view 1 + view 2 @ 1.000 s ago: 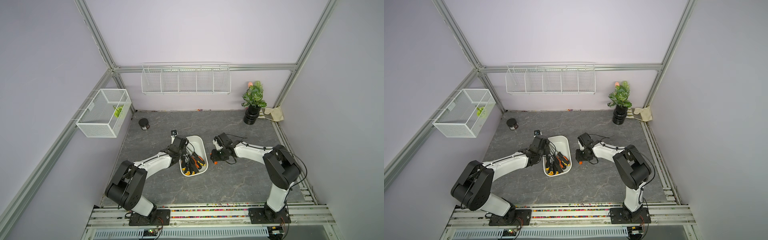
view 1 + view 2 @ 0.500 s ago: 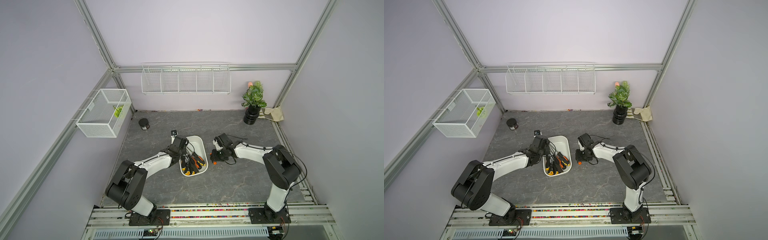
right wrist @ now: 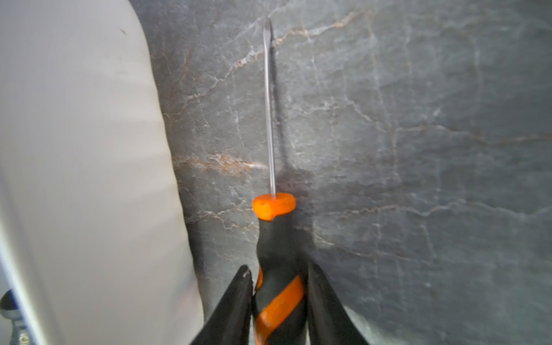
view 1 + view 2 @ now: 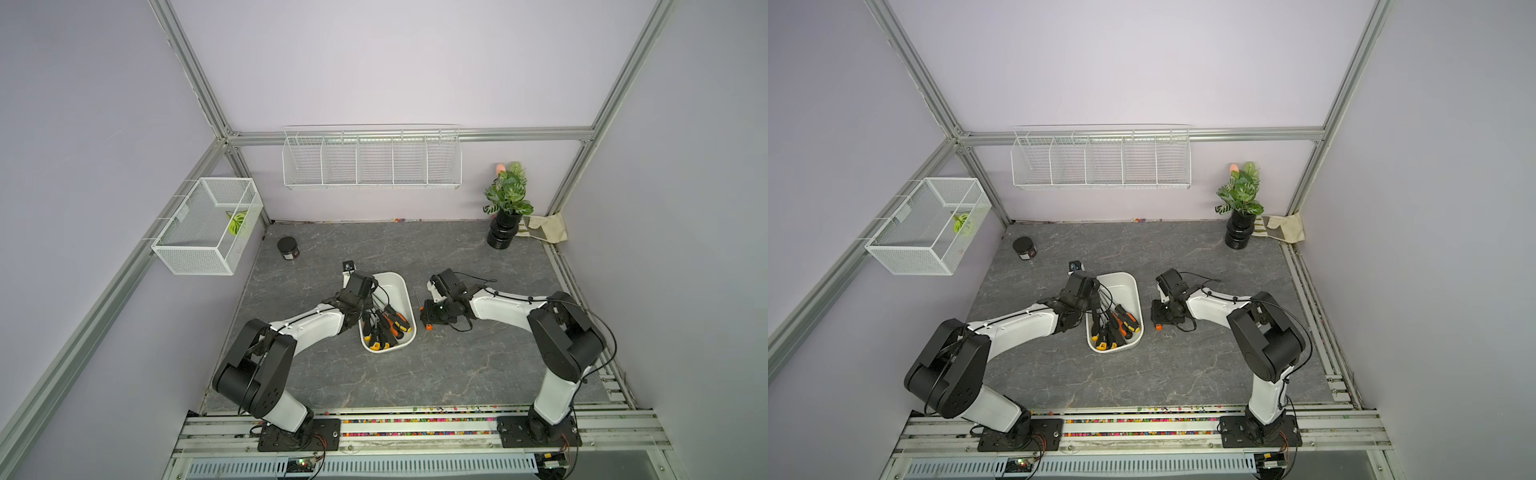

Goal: Take out the screwdriver from the storage box
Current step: Place the screwdriver at the center of the board.

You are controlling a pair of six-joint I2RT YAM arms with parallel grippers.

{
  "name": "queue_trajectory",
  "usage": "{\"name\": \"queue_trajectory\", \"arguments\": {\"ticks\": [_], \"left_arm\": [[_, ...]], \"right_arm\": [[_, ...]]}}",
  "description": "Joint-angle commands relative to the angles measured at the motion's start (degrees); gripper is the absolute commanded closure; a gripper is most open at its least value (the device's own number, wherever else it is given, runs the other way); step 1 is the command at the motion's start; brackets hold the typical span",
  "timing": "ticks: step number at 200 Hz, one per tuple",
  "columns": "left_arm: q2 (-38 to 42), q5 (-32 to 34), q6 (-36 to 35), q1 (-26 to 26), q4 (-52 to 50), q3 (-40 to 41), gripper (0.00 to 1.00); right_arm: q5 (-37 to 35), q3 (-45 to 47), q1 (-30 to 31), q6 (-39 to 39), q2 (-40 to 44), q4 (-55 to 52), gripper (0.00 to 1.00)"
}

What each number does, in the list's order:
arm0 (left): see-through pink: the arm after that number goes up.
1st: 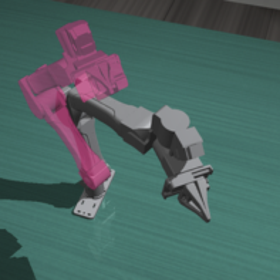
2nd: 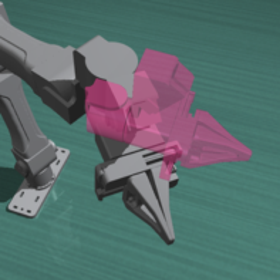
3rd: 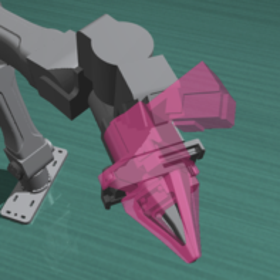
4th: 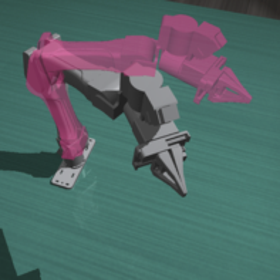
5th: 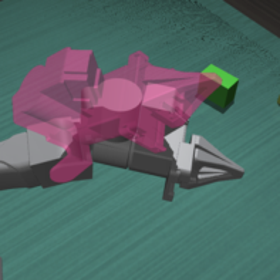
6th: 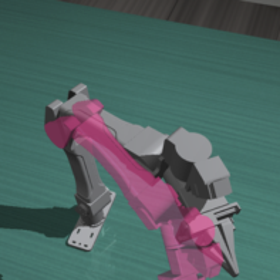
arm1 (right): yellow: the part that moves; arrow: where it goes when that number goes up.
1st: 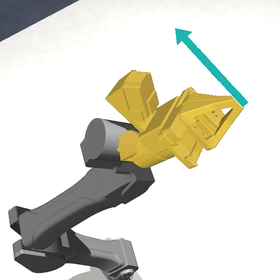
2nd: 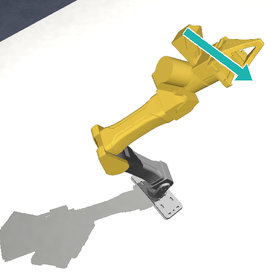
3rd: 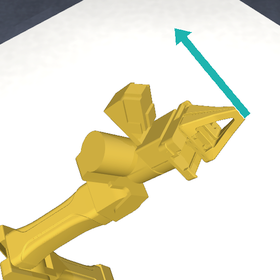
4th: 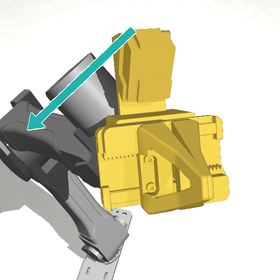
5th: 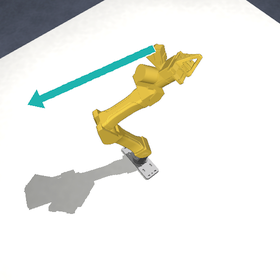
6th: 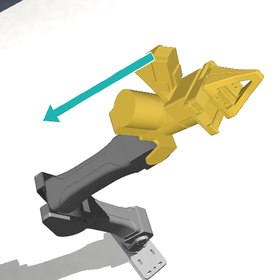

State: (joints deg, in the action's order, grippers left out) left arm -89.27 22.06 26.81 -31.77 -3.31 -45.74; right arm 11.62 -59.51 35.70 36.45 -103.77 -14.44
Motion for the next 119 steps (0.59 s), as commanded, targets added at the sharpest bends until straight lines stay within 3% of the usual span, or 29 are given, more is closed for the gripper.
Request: {"name": "queue_trajectory", "arguments": {"ticks": [1, 88, 119], "left_arm": [[0.01, 0.84, -0.49, 0.10, 0.43, 0.48, 1.00], [0.57, 1.23, -0.23, 0.12, 0.32, 0.91, 1.00], [0.51, 1.08, -0.26, 0.10, 0.32, 1.07, 1.00]], "right_arm": [[-2.42, 1.91, 0.98, 2.71, 2.27, 1.31, 0.66], [-6.25, 4.63, 2.63, 6.93, 4.27, 4.78, 0.64], [-7.15, 3.05, 3.57, 5.31, 4.27, 2.64, 0.55]]}}
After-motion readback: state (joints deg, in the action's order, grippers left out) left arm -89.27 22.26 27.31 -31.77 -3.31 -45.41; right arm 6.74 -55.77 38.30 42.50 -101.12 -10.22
